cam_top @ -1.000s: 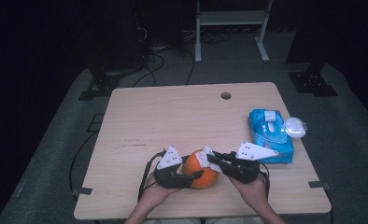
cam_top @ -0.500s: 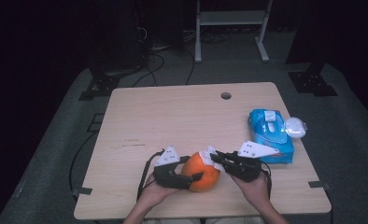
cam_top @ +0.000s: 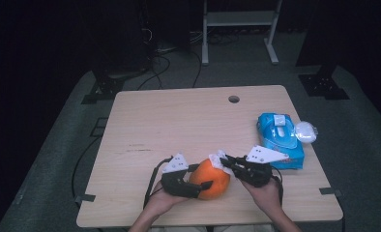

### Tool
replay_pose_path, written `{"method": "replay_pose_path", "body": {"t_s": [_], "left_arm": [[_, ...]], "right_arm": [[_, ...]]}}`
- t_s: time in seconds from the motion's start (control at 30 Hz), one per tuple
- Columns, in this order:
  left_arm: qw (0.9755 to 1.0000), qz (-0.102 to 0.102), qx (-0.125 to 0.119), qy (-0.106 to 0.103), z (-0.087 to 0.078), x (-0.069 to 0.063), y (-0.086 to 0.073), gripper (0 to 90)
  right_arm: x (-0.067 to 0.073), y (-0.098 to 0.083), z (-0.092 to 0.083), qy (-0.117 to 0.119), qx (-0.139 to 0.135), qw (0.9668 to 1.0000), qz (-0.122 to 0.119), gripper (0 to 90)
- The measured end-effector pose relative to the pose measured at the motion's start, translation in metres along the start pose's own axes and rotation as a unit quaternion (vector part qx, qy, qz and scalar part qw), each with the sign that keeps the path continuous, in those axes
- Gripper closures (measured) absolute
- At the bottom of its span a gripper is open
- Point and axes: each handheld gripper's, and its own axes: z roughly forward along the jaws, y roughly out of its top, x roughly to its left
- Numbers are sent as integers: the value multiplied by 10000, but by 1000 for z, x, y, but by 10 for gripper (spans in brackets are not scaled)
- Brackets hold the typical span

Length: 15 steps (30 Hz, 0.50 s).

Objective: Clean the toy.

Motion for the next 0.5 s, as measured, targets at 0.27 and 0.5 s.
{"method": "replay_pose_path", "body": {"t_s": [0.27,0.5], "left_arm": [[9995,304,83,100,6,-13,1,282],[9994,341,96,64,8,-13,1,287]], "right_arm": [[29,12,8,249,53,9977,-625,819],[1,3,1,6,51,10000,-55,819]]}}
